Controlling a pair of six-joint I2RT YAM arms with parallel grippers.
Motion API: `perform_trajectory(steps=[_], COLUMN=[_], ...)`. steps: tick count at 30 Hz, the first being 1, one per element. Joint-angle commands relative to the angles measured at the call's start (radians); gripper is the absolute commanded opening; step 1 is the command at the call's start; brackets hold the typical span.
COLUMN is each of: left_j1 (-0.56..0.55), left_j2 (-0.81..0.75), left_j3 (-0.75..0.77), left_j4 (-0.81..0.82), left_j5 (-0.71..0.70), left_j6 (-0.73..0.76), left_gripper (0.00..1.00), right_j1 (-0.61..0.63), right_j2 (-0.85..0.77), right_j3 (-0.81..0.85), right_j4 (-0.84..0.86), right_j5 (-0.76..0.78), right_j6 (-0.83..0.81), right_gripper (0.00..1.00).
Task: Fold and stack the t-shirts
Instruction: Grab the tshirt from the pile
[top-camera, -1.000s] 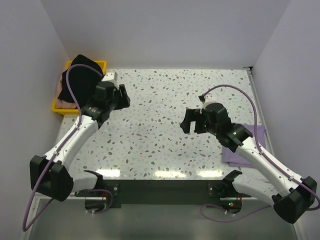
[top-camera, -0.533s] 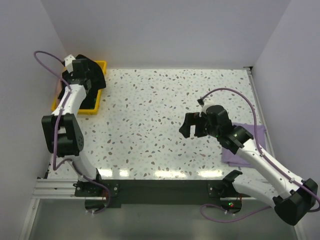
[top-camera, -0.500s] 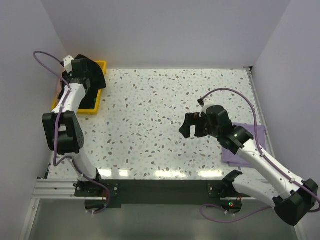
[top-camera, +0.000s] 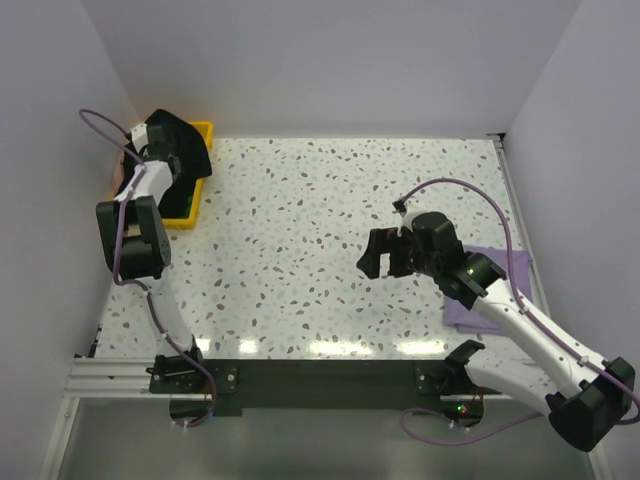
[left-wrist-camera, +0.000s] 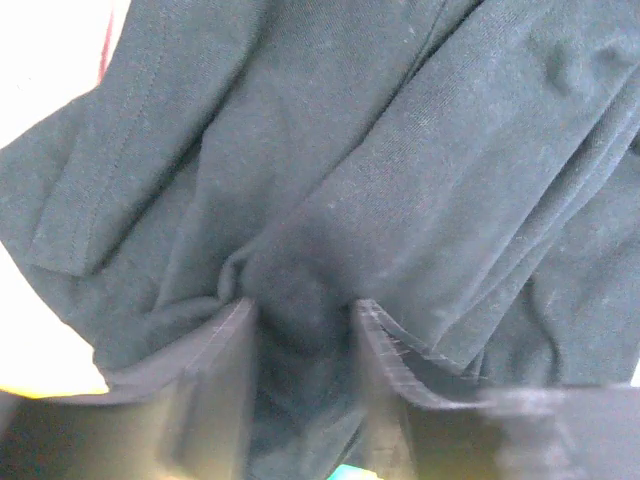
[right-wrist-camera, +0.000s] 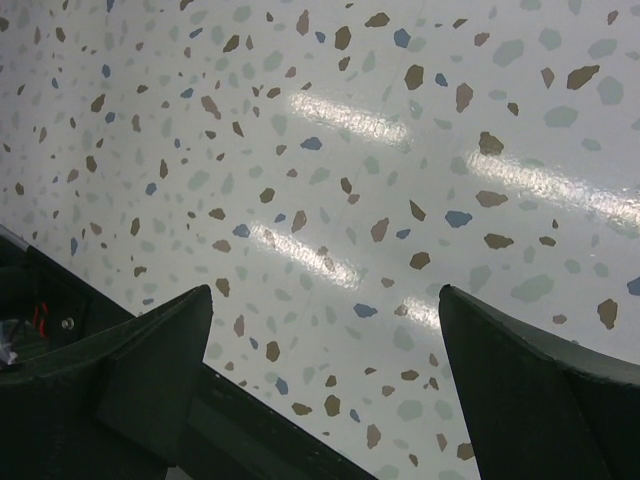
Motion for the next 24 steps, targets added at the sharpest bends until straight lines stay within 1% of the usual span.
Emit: perform_trajectory(steps=[1,2,3,4,7,9,14,16,20,24], left_j1=[0.013,0.014,0.013,0.014,0.014,0.014,0.014,0.014,0.013,0.005], left_j2=[-0.014,-0.024,-0.031,-0.040,-0.088,-0.126,-0.220,-0.251,-0.350,-0.441], left_j3=[0.042,0.049,0.059,0.062,0.063,0.071,0.102,0.114,0.146,0.166], left_j4=[0.038,0.032,0.031,0.029,0.026,0.026,0.003,0.008,0.029,0.061], left_j5=[0.013,0.015,0.024,0.028,0.039,0.045,0.068,0.099,0.189,0.352], left_j6=[0.027,0.033,0.038,0.044,0.053,0.062,0.074,0.082,0.096,0.088], left_gripper=[0.40,0.34,0.22,0.16,0.04,0.00,0.00,0.00,0.00,0.00], right_j1=[-0.001,-0.001,-0.001,0.001,-0.001,-0.001,-0.001,-0.001,0.001,-0.001], right_j2=[-0.008,-0.008,-0.004,-0.002,0.003,0.003,0.015,0.016,0.024,0.036], right_j3=[-0.004,-0.004,-0.002,-0.004,-0.005,-0.004,0.004,0.008,0.019,0.028], right_j4=[0.008,0.008,0.008,0.011,0.014,0.016,0.019,0.022,0.028,0.048], right_j5=[-0.024,-0.029,-0.033,-0.038,-0.041,-0.041,-0.041,-0.038,-0.030,-0.027], right_j6=[-0.001,-0.001,-0.001,-0.001,0.001,0.001,0.001,-0.001,-0.007,-0.012], right_gripper=[0.99,0.99,0.99,0.99,0.99,0.99,0.99,0.99,0.99,0.99])
